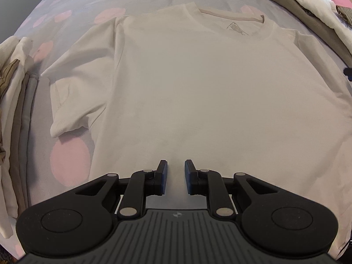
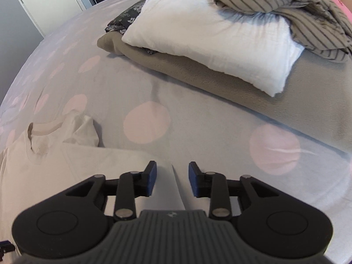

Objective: Fold clothes

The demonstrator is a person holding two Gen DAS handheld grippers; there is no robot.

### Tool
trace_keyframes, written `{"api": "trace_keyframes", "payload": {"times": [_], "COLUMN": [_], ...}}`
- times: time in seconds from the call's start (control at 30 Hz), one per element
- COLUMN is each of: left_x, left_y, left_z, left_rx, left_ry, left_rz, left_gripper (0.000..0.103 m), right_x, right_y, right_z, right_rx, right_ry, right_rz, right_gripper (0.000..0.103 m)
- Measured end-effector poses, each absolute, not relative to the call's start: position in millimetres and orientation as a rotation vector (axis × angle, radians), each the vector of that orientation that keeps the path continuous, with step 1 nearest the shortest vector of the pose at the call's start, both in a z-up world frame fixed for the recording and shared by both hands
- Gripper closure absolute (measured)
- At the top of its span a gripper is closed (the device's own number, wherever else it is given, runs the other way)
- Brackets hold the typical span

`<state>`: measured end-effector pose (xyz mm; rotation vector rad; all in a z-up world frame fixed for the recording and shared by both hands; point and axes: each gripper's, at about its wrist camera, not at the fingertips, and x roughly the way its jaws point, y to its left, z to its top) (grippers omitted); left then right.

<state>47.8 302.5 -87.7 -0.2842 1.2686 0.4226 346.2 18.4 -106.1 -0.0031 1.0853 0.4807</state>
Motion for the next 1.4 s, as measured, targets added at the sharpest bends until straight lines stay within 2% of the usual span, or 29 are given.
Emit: {"api": "trace_keyframes", "payload": {"times": [0.2,0.23,0.33,0.37,0.53,0.7,0.73,0.77,0.8,1.07,1.23,1.4], "left_x": [53.5,53.7,53.8,53.5,50.4,49.4,49.8,49.8,49.4,35.2,14.6,-12.6], "left_y": [299.5,299.3,298.7,298.4,297.1,298.0,298.4,299.0,299.7,305.1,306.0,305.5], "left_z": [-90.5,-91.2,-92.1,-91.7,-88.5,-87.7,-87.5,-87.1,-86.1,-73.2,-65.7,-62.2], "left_rx": [-0.266,-0.265,-0.261,-0.261,-0.257,-0.254,-0.254,-0.255,-0.258,-0.254,-0.240,-0.220], "left_ry": [1.280,1.283,1.290,1.289,1.279,1.280,1.280,1.279,1.277,1.247,1.238,1.244], "left_rz": [0.400,0.398,0.394,0.393,0.392,0.402,0.406,0.409,0.414,0.428,0.443,0.455], "left_gripper": [0.088,0.088,0.088,0.088,0.088,0.088,0.088,0.088,0.088,0.088,0.088,0.088], "right_x": [341.0,335.6,323.5,322.3,330.3,344.4,345.3,343.9,342.8,323.4,284.7,236.2], "right_y": [44.4,51.5,64.4,64.8,40.4,16.4,14.7,16.3,16.8,1.6,-15.0,-25.9], "right_z": [-129.9,-130.6,-127.0,-124.0,-106.8,-110.7,-112.3,-111.3,-108.7,-82.5,-65.1,-63.6], "right_rx": [-0.023,-0.072,-0.180,-0.185,-0.172,-0.129,-0.127,-0.149,-0.167,-0.149,-0.189,-0.273], "right_ry": [1.142,1.122,1.072,1.064,0.980,1.015,1.021,1.010,0.993,0.969,0.955,1.018], "right_rz": [0.523,0.525,0.548,0.551,0.424,0.301,0.293,0.277,0.267,0.298,0.398,0.572], "right_gripper": [0.058,0.061,0.090,0.094,0.094,0.092,0.088,0.076,0.074,0.074,0.074,0.076]}}
